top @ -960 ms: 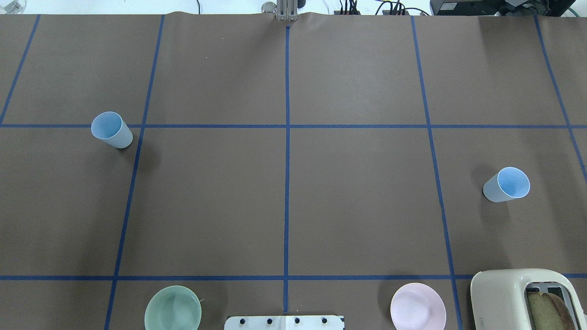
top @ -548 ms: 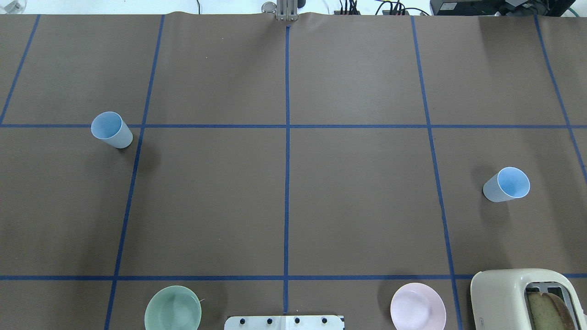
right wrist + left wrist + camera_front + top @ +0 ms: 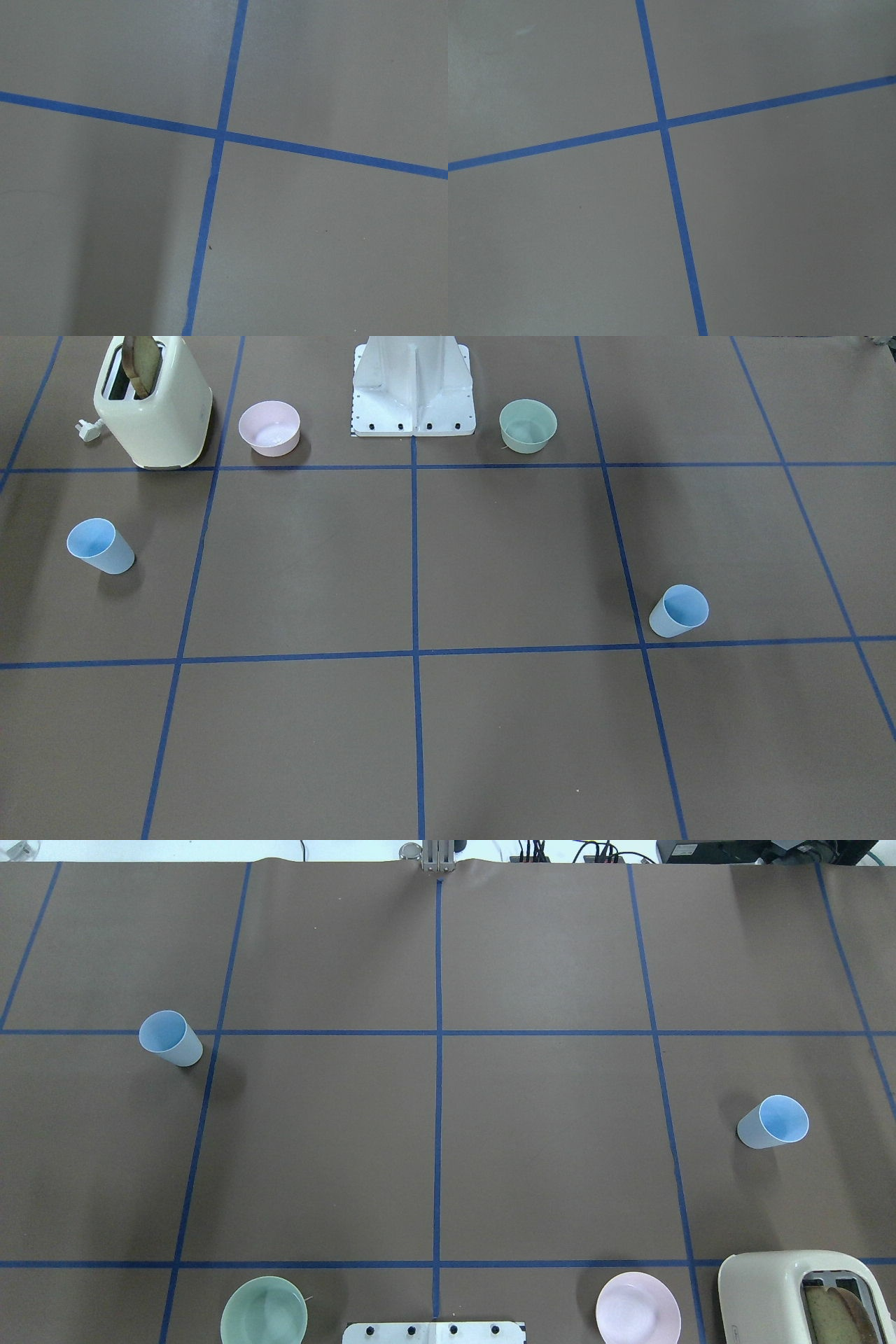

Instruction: Stack blue cups with both arms

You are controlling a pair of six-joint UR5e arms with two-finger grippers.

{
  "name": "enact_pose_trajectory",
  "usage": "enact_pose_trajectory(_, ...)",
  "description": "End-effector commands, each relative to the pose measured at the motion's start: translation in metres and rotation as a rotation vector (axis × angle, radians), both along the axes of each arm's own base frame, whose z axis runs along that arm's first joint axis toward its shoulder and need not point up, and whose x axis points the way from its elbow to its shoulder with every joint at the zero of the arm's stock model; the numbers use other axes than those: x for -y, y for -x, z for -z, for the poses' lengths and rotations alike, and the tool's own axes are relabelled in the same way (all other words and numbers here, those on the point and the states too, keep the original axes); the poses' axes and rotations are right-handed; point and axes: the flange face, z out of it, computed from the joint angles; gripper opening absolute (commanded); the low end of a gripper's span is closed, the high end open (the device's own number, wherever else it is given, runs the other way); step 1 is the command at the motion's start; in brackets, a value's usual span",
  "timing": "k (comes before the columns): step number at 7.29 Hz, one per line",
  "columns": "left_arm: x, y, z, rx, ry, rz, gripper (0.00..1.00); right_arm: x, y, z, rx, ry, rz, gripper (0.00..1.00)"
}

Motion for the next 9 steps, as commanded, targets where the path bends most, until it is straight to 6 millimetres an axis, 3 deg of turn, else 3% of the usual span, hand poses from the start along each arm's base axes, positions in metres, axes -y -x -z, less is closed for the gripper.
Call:
enact_pose_trajectory(1,0.023,-0.001,0.028,-0.004,-0.148,-0.001,1.00,0.030,-0.004,0.054,-0.002,-0.127,-0.009,1.00)
enact_pose_trajectory(2,0.047,-0.001,0.047,-0.016,-0.215,0.000,1.00,0.038,-0.005,0.061,-0.001,-0.150,-0.011,1.00)
enact_pose_trajectory(4,0.066,-0.005,0.055,-0.019,-0.258,-0.006,1.00,0.045,-0.006,0.072,0.013,-0.180,-0.019,1.00)
enact_pose_trajectory(5,0.071,-0.007,0.071,-0.022,-0.296,-0.006,1.00,0.050,-0.006,0.082,0.012,-0.211,-0.019,1.00)
enact_pose_trajectory(6,0.078,-0.040,0.082,-0.041,-0.296,-0.039,1.00,0.052,-0.005,0.086,0.019,-0.196,-0.040,1.00)
enact_pose_trajectory(7,0.084,-0.077,0.092,-0.094,-0.164,0.028,1.00,0.054,0.009,0.089,0.031,-0.166,-0.067,1.00)
enact_pose_trajectory(9,0.076,-0.158,0.106,-0.169,0.033,0.139,0.99,0.058,0.040,0.094,0.051,-0.148,-0.087,1.00)
